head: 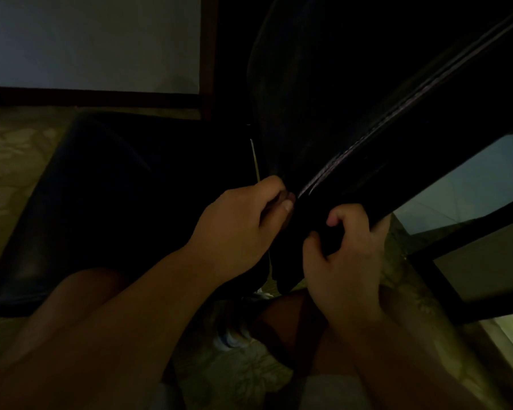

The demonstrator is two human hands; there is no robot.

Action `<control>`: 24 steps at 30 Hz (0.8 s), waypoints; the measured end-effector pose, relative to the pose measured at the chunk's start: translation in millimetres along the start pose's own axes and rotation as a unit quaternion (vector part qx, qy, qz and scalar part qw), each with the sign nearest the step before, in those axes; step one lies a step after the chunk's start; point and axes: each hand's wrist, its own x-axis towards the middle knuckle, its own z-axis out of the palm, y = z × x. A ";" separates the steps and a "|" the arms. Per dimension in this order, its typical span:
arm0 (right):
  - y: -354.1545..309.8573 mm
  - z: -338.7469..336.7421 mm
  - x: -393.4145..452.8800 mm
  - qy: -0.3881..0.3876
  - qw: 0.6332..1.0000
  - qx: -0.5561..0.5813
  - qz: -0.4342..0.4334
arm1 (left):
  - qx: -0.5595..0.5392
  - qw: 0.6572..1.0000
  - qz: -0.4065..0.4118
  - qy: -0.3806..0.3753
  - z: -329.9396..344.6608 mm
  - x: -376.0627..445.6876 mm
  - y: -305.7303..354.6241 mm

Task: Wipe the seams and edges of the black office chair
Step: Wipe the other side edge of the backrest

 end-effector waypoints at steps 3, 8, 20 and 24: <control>0.4 0.7 1.2 -0.001 1.000 0.002 0.004 | -0.010 0.999 -0.010 0.030 3.8 5.0 -1.5; 0.3 -0.7 0.4 -0.012 1.000 0.005 0.003 | -0.012 1.000 0.007 -0.002 -3.0 3.8 1.1; 3.4 -39.4 21.0 -0.101 0.994 0.002 -0.040 | 0.050 0.999 -0.007 0.018 -9.2 6.4 13.5; 3.0 -40.3 30.2 -0.091 0.995 0.030 -0.026 | 0.037 0.999 -0.006 -0.008 -5.5 1.5 18.6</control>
